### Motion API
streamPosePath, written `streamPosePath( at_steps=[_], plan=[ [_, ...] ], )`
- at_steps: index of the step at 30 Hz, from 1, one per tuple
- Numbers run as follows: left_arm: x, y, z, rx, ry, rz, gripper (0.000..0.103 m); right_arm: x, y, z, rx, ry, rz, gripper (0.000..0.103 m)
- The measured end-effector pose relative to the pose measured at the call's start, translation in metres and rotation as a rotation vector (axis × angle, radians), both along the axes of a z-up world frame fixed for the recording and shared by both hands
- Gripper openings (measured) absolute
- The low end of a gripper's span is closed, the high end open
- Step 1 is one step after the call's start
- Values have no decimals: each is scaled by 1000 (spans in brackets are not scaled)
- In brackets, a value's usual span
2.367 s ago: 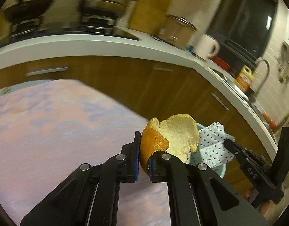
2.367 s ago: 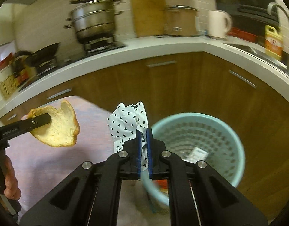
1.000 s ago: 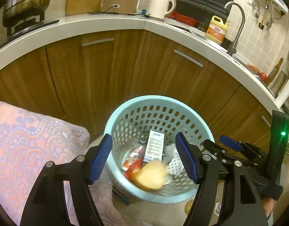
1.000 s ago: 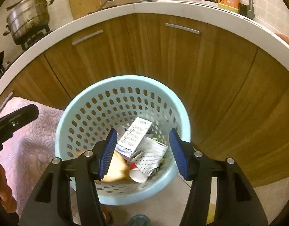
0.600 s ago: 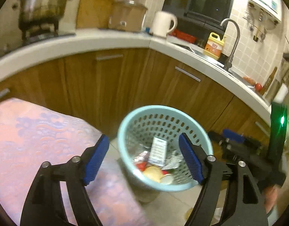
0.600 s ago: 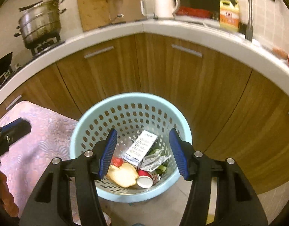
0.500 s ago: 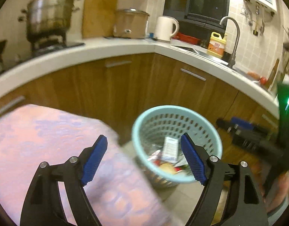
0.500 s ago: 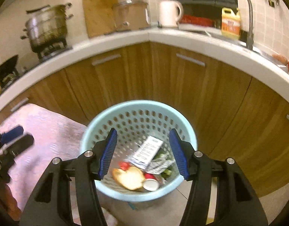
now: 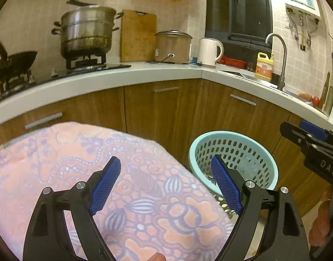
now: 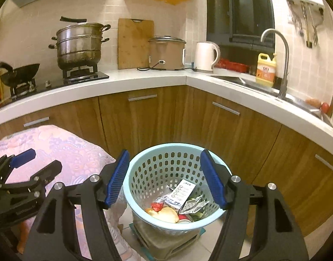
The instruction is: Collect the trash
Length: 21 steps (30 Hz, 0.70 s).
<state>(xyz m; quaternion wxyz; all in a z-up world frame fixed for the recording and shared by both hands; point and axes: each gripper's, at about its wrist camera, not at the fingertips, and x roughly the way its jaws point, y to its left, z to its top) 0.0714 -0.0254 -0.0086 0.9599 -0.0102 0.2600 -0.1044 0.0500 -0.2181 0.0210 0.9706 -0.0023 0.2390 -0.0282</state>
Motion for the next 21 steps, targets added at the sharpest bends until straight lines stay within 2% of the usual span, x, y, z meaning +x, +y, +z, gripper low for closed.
streamPosePath(
  at_steps=[5,9,15,21],
  plan=[
    [1,14,-4,-54,9,-2,83,1,9,-12,-12,30,2,64],
    [-3,10,-3,-32,-7,-12,83,3,11,-17,-17,37,7,64],
    [-12,-4,0,60,-52,-42,83,2,14,-22,-23,46,11,64],
    [-14,-1,2,49,-57,-45,83,1,10,-24,-21,49,3,64]
  ],
)
